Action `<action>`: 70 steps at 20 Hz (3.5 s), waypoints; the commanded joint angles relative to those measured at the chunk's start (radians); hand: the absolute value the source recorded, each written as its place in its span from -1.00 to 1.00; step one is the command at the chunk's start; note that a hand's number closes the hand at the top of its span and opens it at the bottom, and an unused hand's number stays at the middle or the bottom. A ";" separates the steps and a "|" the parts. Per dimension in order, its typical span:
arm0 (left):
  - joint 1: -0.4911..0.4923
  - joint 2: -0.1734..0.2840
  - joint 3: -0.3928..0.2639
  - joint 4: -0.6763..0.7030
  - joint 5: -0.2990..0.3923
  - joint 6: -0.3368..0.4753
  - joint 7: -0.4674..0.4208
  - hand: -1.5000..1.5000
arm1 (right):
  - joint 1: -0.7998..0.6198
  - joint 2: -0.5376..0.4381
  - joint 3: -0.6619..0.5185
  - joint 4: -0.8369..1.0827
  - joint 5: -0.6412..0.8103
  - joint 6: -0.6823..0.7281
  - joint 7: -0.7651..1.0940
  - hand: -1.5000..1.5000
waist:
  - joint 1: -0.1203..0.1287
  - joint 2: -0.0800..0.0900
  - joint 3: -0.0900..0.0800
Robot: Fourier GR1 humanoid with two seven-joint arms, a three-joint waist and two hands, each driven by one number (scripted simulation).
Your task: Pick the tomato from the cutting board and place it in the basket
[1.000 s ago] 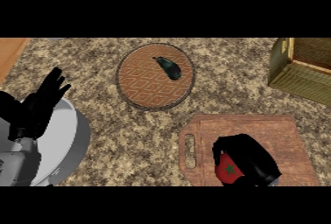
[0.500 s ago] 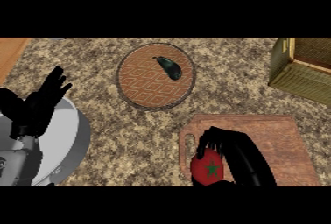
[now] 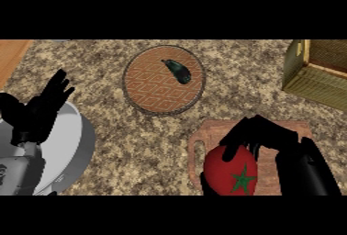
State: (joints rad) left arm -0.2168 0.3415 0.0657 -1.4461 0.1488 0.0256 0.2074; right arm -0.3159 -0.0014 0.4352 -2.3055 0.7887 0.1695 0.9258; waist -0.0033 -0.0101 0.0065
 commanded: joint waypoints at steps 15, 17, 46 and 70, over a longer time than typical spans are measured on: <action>0.043 -0.008 0.015 0.062 -0.003 -0.035 -0.034 0.00 | -0.692 -0.178 -0.578 0.375 -0.076 0.150 0.112 1.00 | 0.010 0.011 -0.008; 0.009 -0.031 -0.008 0.067 -0.015 -0.012 0.007 0.00 | -0.742 -0.232 -0.622 0.464 -0.050 0.138 0.090 1.00 | 0.009 0.014 -0.008; -0.006 -0.025 0.027 0.006 -0.039 -0.001 0.069 0.00 | -0.514 -0.564 -0.926 1.058 -0.006 -0.259 -0.448 1.00 | 0.007 0.014 -0.005; -0.009 -0.047 0.039 0.027 -0.048 -0.014 0.064 0.00 | -0.596 -0.820 -1.289 1.420 -0.417 -0.293 -0.669 -1.00 | -0.005 0.010 -0.005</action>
State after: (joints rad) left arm -0.2339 0.3103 0.1115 -1.4365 0.1112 -0.0099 0.2214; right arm -0.9394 -0.7231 -0.7501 -0.9242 0.4688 -0.1838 0.2802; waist -0.0009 -0.0062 0.0082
